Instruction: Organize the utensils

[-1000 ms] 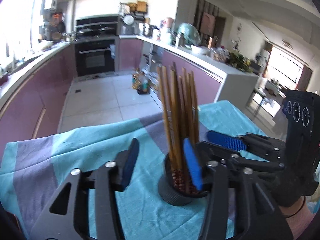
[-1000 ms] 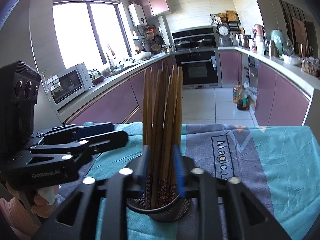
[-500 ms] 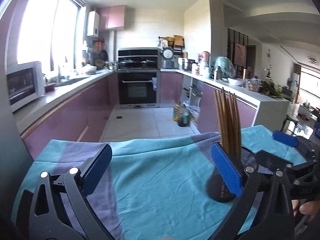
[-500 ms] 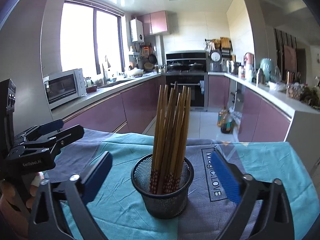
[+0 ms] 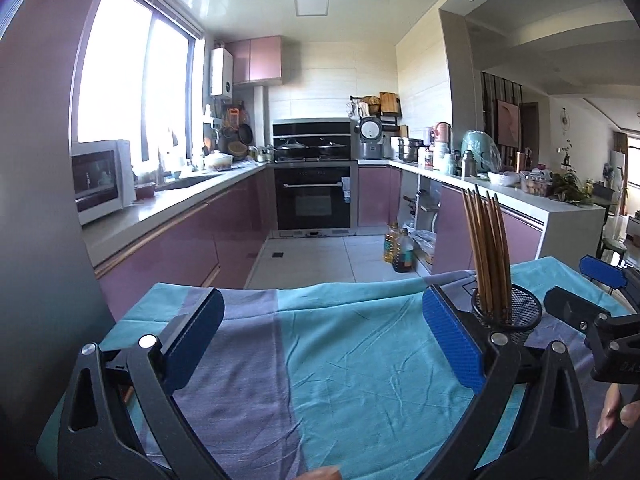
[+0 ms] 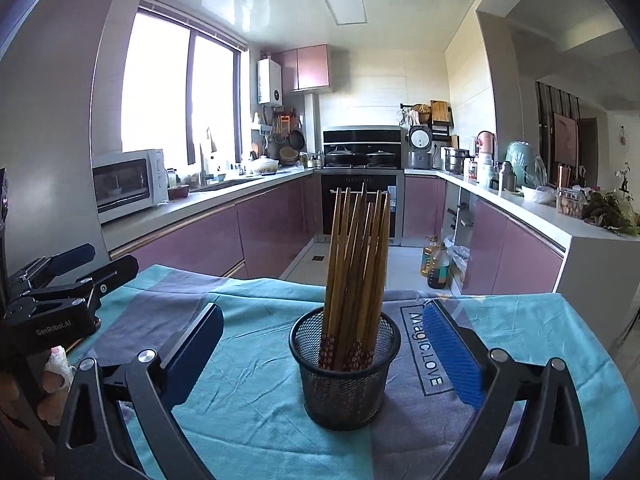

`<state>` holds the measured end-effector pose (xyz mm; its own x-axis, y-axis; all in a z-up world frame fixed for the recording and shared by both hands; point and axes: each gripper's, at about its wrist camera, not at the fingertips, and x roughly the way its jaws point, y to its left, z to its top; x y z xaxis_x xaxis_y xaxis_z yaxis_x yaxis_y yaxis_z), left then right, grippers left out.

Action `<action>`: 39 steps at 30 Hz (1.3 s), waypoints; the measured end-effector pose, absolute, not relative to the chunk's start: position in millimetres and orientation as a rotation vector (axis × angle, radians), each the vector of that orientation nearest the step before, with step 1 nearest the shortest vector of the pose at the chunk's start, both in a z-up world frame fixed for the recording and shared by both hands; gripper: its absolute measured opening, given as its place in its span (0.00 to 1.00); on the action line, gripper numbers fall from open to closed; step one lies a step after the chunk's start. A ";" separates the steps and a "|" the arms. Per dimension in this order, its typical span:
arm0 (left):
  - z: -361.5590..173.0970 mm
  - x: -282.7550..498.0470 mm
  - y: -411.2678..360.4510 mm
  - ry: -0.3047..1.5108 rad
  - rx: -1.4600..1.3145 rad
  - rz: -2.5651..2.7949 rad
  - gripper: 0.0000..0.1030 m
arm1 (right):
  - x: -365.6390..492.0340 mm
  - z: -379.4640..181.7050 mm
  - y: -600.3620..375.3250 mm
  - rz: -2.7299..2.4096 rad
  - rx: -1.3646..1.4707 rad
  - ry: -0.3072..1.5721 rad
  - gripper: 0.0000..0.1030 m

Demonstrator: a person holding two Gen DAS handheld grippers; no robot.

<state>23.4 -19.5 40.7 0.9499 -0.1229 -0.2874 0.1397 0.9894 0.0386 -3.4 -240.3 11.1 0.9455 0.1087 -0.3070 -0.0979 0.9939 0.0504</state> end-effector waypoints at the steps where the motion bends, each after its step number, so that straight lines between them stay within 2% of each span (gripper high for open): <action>1: 40.4 20.0 -16.8 0.285 0.055 -0.132 0.95 | -4.2 11.8 -237.0 0.103 0.032 0.312 0.94; 39: 41.8 -3.8 -5.5 0.243 0.039 -0.085 0.95 | -20.0 16.0 -222.9 0.104 0.020 0.264 0.94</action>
